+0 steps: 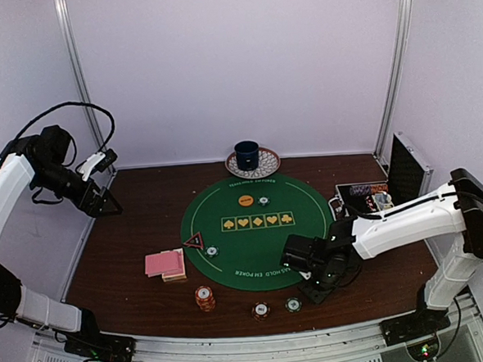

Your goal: Distribute texas hold em gaming equipment

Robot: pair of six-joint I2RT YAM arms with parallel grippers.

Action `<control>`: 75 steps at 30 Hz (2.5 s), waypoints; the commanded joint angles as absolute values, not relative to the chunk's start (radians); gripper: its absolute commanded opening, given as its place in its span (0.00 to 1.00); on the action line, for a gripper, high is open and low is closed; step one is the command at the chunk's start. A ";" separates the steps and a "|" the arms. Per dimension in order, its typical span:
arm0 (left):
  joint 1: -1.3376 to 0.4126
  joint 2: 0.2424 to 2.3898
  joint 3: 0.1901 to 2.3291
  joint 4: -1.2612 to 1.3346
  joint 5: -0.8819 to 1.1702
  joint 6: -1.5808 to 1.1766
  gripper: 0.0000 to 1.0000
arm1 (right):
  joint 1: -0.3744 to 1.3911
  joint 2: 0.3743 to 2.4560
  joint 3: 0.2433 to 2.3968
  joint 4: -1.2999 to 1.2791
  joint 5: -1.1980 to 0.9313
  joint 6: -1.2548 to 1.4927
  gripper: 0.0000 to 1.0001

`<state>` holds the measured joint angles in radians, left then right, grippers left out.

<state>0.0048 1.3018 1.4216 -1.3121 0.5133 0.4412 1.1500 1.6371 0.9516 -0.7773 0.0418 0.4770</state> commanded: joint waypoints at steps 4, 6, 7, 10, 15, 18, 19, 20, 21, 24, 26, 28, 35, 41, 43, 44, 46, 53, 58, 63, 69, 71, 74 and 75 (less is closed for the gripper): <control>0.003 1.306 1.442 -1.325 0.521 0.457 0.98 | 1.177 1.597 1.124 -0.839 0.082 0.457 0.62; 0.003 1.305 1.442 -1.325 0.519 0.459 0.97 | 1.194 1.596 1.167 -0.831 0.057 0.441 0.69; 0.003 1.304 1.442 -1.326 0.520 0.460 0.98 | 1.204 1.600 1.184 -0.821 0.038 0.431 0.71; 0.003 1.304 1.443 -1.325 0.523 0.462 0.97 | 1.233 1.629 1.235 -0.802 -0.020 0.400 0.76; 0.004 1.306 1.447 -1.326 0.533 0.461 0.97 | 1.276 1.691 1.285 -0.751 -0.101 0.349 0.78; 0.003 1.308 1.445 -1.326 0.531 0.463 0.98 | 1.288 1.732 1.307 -0.743 -0.102 0.333 0.79; 0.004 1.308 1.444 -1.326 0.531 0.463 0.98 | 1.290 1.745 1.309 -0.740 -0.098 0.330 0.79; 0.003 1.308 1.443 -1.326 0.531 0.463 0.98 | 1.291 1.759 1.314 -0.740 -0.096 0.330 0.79; 0.003 1.307 1.443 -1.327 0.532 0.463 0.98 | 1.293 1.772 1.315 -0.735 -0.094 0.330 0.79; 0.004 1.304 1.443 -1.331 0.537 0.463 0.98 | 1.300 1.807 1.321 -0.726 -0.095 0.323 0.79; 0.004 1.298 1.443 -1.333 0.535 0.466 0.98 | 1.313 1.826 1.333 -0.730 -0.092 0.318 0.78; 0.004 1.290 1.443 -1.334 0.531 0.469 0.98 | 1.323 1.841 1.339 -0.732 -0.092 0.313 0.78; 0.004 1.278 1.440 -1.337 0.529 0.471 0.98 | 1.332 1.880 1.354 -0.733 -0.089 0.311 0.72; 0.003 1.274 1.438 -1.337 0.528 0.472 0.98 | 1.332 1.893 1.356 -0.730 -0.090 0.310 0.68; 0.003 1.274 1.440 -1.337 0.529 0.472 0.98 | 1.331 1.899 1.359 -0.730 -0.092 0.308 0.67; 0.003 1.274 1.440 -1.338 0.530 0.472 0.98 | 1.331 1.900 1.359 -0.730 -0.093 0.307 0.66; 0.003 1.274 1.440 -1.337 0.532 0.472 0.98 | 1.331 1.903 1.359 -0.729 -0.091 0.308 0.64; 0.003 1.282 1.440 -1.335 0.532 0.472 0.98 | 1.331 1.897 1.349 -0.720 -0.080 0.311 0.49; 0.003 1.283 1.442 -1.335 0.532 0.471 0.98 | 1.331 1.898 1.344 -0.716 -0.078 0.314 0.46; 0.003 1.285 1.443 -1.335 0.532 0.470 0.97 | 1.331 1.900 1.342 -0.715 -0.062 0.312 0.47; 0.003 1.285 1.443 -1.335 0.532 0.469 0.98 | 1.331 1.908 1.345 -0.716 -0.054 0.310 0.47; 0.004 1.284 1.443 -1.336 0.532 0.469 0.97 | 1.330 1.908 1.345 -0.717 -0.054 0.310 0.47; 0.004 1.285 1.444 -1.336 0.532 0.469 0.97 | 1.331 1.910 1.346 -0.718 -0.056 0.308 0.47; 0.003 1.285 1.443 -1.335 0.531 0.469 0.98 | 1.331 1.910 1.346 -0.718 -0.058 0.308 0.47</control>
<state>0.0048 1.2930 1.4216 -1.3350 0.5171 0.4583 1.3289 1.8969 1.3361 -0.7280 -0.0811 0.3138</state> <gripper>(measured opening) 0.975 0.473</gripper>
